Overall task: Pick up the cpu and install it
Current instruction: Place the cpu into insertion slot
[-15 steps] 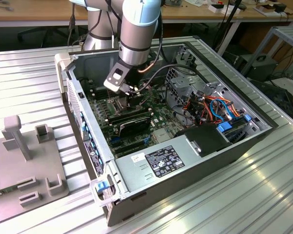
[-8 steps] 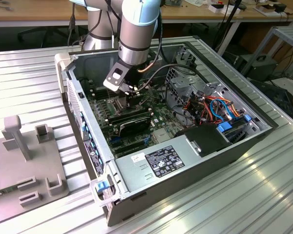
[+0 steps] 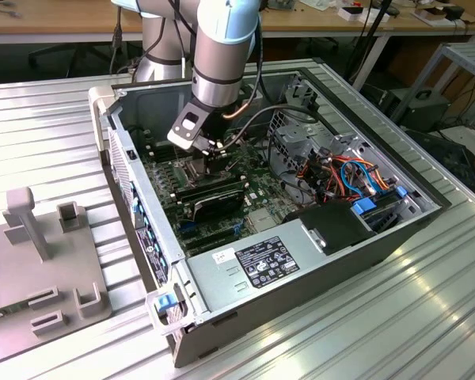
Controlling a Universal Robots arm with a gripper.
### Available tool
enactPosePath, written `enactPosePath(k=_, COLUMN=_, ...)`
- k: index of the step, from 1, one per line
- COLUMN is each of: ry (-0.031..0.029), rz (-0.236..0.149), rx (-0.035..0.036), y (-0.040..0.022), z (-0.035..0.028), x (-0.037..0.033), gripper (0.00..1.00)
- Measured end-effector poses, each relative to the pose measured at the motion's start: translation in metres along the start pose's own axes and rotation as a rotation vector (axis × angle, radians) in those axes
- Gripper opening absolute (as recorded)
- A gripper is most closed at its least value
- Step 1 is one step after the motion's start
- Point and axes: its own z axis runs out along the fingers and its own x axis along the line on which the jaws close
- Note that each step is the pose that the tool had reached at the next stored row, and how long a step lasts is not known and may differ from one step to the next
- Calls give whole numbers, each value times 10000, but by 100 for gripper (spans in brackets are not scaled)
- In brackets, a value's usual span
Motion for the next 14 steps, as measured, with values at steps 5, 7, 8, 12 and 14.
enactPosePath(k=5, ry=-1, rz=2, rx=0, y=0, z=6, x=0, gripper=55)
enactPosePath(k=7, ry=0, rz=0, rx=0, y=1, z=7, x=0, gripper=55)
enactPosePath(k=8, ry=0, rz=1, rx=-1, y=1, z=7, x=0, gripper=55)
enactPosePath(k=12, ry=1, rz=-1, rx=-1, y=5, z=8, x=0, gripper=55)
enactPosePath(k=14, ry=1, rz=-10, rx=-1, y=5, z=9, x=0, gripper=55)
